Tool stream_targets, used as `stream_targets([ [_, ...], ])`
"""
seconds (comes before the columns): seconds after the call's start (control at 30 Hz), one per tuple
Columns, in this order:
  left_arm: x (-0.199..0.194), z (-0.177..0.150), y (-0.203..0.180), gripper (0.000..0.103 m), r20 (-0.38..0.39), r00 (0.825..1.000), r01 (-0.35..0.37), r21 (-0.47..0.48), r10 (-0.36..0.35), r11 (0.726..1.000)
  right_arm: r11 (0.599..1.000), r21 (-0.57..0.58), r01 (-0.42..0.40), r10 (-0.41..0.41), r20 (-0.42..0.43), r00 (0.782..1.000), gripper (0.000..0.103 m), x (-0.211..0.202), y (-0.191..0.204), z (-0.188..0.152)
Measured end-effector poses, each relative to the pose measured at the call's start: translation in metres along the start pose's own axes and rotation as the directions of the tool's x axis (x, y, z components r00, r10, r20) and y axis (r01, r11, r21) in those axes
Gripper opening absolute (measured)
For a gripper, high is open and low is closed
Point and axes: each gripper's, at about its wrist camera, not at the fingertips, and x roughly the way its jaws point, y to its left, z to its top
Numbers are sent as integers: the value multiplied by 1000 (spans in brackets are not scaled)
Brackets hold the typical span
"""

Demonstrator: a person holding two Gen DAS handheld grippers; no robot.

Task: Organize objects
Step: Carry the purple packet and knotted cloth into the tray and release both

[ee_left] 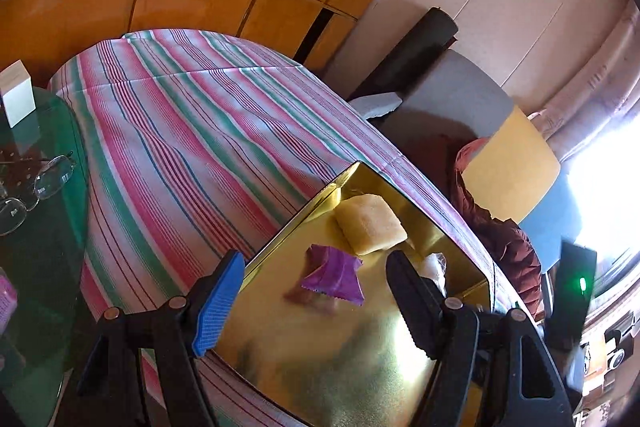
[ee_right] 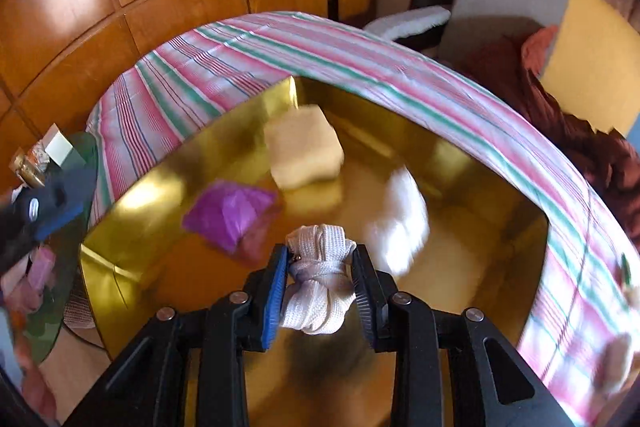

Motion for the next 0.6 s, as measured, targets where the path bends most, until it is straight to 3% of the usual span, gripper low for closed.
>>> stream_targets([
  [0.07, -1, -1, -1, 74, -1, 1000, 4, 6, -4, 1000, 1000, 20, 24, -24, 16, 1000, 48, 3, -2, 6],
  [0.23, 1, -4, -4, 74, -13, 1000, 5, 16, -5, 1000, 996, 86, 17, -21, 54, 998, 53, -10, -13, 4],
  [0.6, 1, -25, -26, 74, -34, 999, 45, 85, -43, 995, 989, 144, 23, -48, 172, 984, 64, -69, -28, -46],
])
